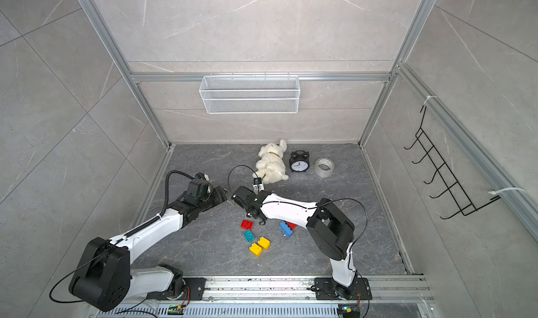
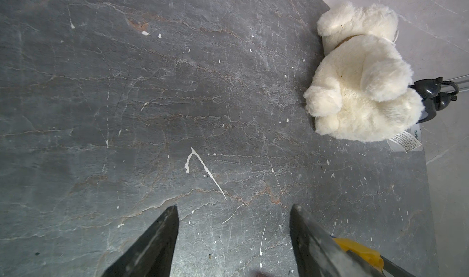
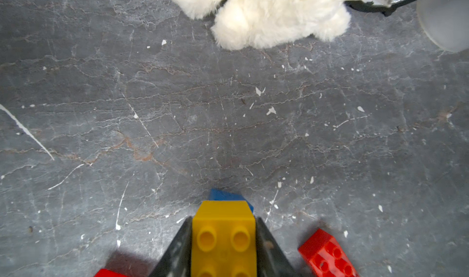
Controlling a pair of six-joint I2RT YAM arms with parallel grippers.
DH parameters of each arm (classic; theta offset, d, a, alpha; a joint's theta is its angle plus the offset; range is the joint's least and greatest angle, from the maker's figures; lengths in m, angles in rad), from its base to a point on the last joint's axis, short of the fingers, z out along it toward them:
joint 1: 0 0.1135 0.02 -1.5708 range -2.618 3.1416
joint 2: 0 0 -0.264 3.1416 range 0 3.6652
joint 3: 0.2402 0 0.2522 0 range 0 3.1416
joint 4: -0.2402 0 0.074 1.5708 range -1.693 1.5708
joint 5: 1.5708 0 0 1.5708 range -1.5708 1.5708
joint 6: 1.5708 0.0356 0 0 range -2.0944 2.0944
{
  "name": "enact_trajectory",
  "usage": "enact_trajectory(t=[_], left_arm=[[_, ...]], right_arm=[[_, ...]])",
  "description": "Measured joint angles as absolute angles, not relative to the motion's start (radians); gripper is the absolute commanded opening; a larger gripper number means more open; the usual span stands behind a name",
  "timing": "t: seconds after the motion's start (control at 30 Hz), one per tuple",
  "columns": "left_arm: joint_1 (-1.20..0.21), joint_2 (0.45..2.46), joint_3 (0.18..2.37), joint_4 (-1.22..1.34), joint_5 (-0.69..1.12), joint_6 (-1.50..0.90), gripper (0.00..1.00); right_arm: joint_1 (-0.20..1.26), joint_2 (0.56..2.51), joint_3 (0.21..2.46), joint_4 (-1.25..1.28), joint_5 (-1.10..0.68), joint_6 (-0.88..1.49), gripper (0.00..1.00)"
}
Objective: Assemble the letter r with lego
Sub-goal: Assemble the lego brick with the lego brick.
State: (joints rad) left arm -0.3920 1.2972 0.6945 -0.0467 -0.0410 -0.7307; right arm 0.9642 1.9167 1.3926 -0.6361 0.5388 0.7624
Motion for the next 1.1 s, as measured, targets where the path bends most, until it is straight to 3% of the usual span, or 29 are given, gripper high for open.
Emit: enact_trajectory(t=[0.6,1.1], left_arm=[[-0.392,1.346,0.71,-0.036,-0.015,-0.734,0.7],[-0.392,1.349,0.711,-0.035,-0.015,-0.734,0.7]], right_arm=[[0.963,1.72,1.16,-0.46,0.538,0.856,0.28],[0.928,1.662,1.1,-0.364,0.463,0.646,0.29]])
